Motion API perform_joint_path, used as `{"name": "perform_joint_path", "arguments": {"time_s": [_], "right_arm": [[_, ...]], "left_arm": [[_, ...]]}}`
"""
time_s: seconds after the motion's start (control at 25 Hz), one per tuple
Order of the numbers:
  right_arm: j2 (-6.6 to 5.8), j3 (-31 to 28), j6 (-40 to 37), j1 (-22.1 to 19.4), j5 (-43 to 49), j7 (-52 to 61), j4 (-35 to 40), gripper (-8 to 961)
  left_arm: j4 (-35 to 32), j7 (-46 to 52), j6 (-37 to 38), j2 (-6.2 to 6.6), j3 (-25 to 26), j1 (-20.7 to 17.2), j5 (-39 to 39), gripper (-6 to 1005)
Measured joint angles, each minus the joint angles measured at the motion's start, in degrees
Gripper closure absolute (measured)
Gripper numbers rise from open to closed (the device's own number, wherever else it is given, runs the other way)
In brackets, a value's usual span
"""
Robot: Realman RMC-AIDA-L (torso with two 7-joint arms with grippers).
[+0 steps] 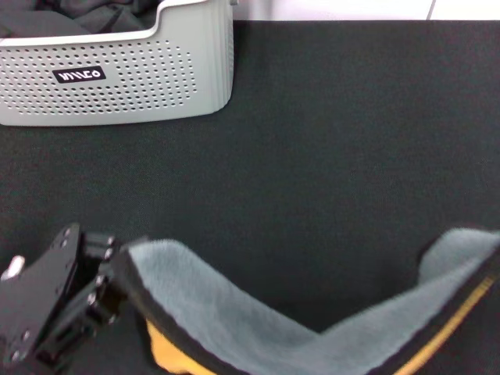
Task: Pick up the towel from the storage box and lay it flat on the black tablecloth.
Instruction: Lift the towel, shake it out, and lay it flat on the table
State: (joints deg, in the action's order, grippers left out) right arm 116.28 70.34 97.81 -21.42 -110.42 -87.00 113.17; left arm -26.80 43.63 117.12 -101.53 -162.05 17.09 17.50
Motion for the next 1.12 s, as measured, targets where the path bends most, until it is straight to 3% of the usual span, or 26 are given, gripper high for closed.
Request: {"name": "perform_joint_path", "arguments": {"time_s": [0.28,0.48,0.68,0.88,0.92,0.96,1.04,1.12], "right_arm": [[-0.30,-2.52,3.23,-2.01,-1.28,0.36,-7.26,913],[-0.73,-2.42,3.44,-1.27,-0.26,0.63,-12.36,908],[-0.31,-3.40,2.60,3.45,3.53,-1.68,-23.07,903],[-0.39,-4.25,0.72,9.94,4.67,-2.92,-31.53,898],[-0.39,-4.57,0.05,11.32,4.96,-3.04,-33.00,897],[-0.37,-4.88,-0.53,12.52,5.27,-3.17,-34.29,896],[-0.38,-5.26,-2.19,15.71,6.32,-3.68,-37.27,894],[-0.46,-5.37,-3.95,18.55,7.23,-4.14,-39.72,892]], "left_arm": [[-0.18,-3.74,-0.05,-0.76,-0.02,-3.73,-5.39,978],[1.11,-4.02,-0.18,-1.46,-0.03,-3.88,-6.86,978],[9.82,-3.03,-0.33,-5.67,4.18,-3.68,-6.09,977],[19.24,1.73,-0.45,-9.94,8.48,0.19,-5.94,977],[22.80,3.53,-0.48,-11.92,9.83,2.43,-5.88,977],[22.80,3.53,-0.48,-11.92,9.83,2.43,-5.88,977],[25.76,4.48,-0.52,-13.54,11.08,4.55,-5.40,976],[27.16,4.83,-0.58,-14.26,11.71,5.73,-4.47,976]]}}
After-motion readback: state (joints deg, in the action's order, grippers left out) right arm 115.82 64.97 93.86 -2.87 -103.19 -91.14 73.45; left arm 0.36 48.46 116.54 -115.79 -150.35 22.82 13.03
